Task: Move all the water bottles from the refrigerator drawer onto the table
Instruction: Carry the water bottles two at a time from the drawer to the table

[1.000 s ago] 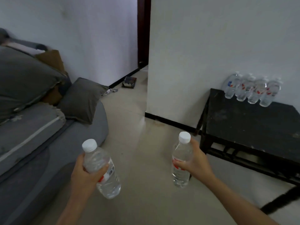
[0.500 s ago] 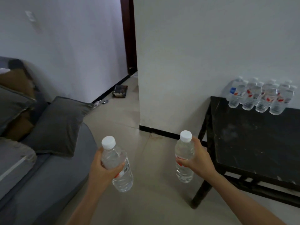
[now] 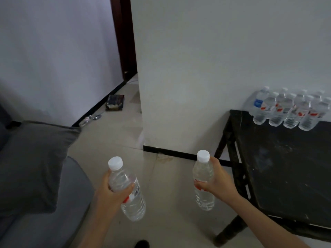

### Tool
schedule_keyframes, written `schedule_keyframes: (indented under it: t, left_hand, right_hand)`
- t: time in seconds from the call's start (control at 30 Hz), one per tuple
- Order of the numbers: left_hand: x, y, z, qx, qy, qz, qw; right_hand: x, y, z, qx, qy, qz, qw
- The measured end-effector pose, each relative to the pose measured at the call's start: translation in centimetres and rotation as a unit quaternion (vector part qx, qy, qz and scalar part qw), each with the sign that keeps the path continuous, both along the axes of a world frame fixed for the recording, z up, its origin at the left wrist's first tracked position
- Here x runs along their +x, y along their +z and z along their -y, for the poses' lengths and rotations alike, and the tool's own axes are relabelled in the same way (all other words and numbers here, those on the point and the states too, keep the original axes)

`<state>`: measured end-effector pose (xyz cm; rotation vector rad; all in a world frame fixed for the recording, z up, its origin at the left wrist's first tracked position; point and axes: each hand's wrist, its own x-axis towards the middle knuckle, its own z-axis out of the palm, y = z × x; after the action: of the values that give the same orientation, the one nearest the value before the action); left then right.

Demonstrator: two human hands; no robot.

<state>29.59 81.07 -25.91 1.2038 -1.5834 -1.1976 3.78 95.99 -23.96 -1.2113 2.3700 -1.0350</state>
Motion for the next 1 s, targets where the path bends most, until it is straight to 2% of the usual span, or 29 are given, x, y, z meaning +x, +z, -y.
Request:
schedule_keyframes:
  t: [0.27, 0.5, 0.77, 1.0]
  left_hand:
    - [-3.0, 1.6, 14.9, -0.029, -0.051, 0.006, 0.998]
    - [-5.3, 0.7, 21.8, -0.005, -0.096, 0.006, 0.995]
    - [-12.3, -1.2, 22.0, 0.038, -0.198, 0.036, 0.979]
    - [-23.8, 0.3, 19.9, 0.026, -0.304, 0.024, 0.952]
  right_hand:
    - [-1.1, 2.0, 9.6, -0.019, -0.102, 0.010, 0.995]
    - [-0.9, 1.1, 11.1, 0.009, -0.186, 0.031, 0.982]
    - [-3.4, -0.1, 8.8, 0.053, -0.273, 0.047, 0.959]
    - [-10.9, -1.0, 8.7, 0.044, -0.292, 0.071, 0.953]
